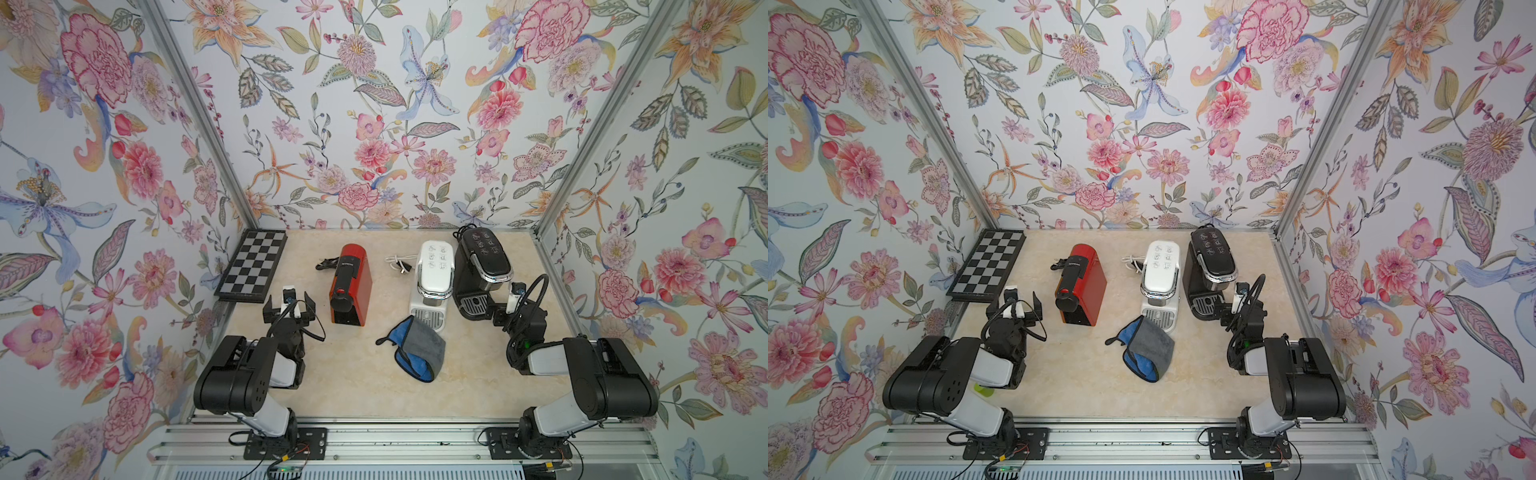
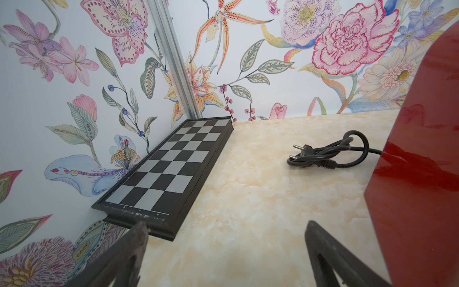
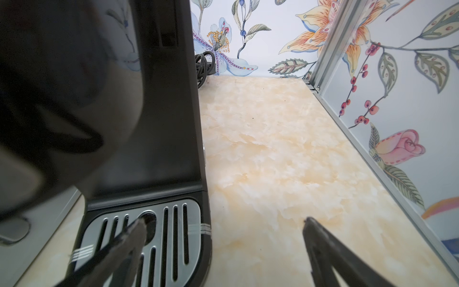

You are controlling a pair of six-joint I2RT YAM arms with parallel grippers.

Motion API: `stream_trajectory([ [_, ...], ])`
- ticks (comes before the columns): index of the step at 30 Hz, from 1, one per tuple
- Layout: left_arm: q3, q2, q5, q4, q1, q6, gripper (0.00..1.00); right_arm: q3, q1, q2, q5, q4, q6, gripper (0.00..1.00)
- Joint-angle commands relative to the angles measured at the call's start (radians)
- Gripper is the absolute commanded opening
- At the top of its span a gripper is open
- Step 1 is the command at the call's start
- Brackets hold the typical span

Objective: Wipe the surface of a coffee machine
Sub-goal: Pick up the cleaning item at the center of the board.

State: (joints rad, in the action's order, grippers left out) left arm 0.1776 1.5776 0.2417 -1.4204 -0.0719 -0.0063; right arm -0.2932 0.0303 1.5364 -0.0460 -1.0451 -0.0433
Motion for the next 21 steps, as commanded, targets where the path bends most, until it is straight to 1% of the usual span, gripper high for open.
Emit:
stream_trajectory([
  [1,0.012,-0.004,-0.01,-0.012,0.009,0.015,0.99,-0.006,-0.001,0.006,-0.005,-0.043,0.005,1.0],
  [11,0.01,-0.004,-0.005,-0.015,0.011,0.017,0.99,-0.003,0.0,0.001,-0.006,-0.045,0.001,1.0],
  [12,0.011,-0.004,0.005,-0.01,0.009,0.016,0.99,0.0,0.007,-0.001,-0.014,-0.049,-0.004,1.0],
  [14,0.018,-0.048,0.013,0.018,0.008,0.012,0.99,0.013,0.029,-0.009,-0.054,-0.072,-0.018,1.0],
  [16,0.012,-0.079,0.028,0.027,0.003,0.015,0.99,0.035,0.047,-0.06,-0.08,-0.076,-0.034,1.0],
  [18,0.006,-0.144,0.037,0.076,-0.007,0.024,0.99,0.043,0.065,-0.15,-0.096,-0.001,-0.042,1.0],
  [19,-0.001,-0.174,0.039,0.091,-0.014,0.03,0.99,0.036,0.072,-0.207,-0.102,0.069,-0.038,1.0],
  [21,-0.009,-0.211,0.044,0.095,-0.024,0.034,0.99,0.003,0.072,-0.323,-0.095,0.25,0.019,1.0],
])
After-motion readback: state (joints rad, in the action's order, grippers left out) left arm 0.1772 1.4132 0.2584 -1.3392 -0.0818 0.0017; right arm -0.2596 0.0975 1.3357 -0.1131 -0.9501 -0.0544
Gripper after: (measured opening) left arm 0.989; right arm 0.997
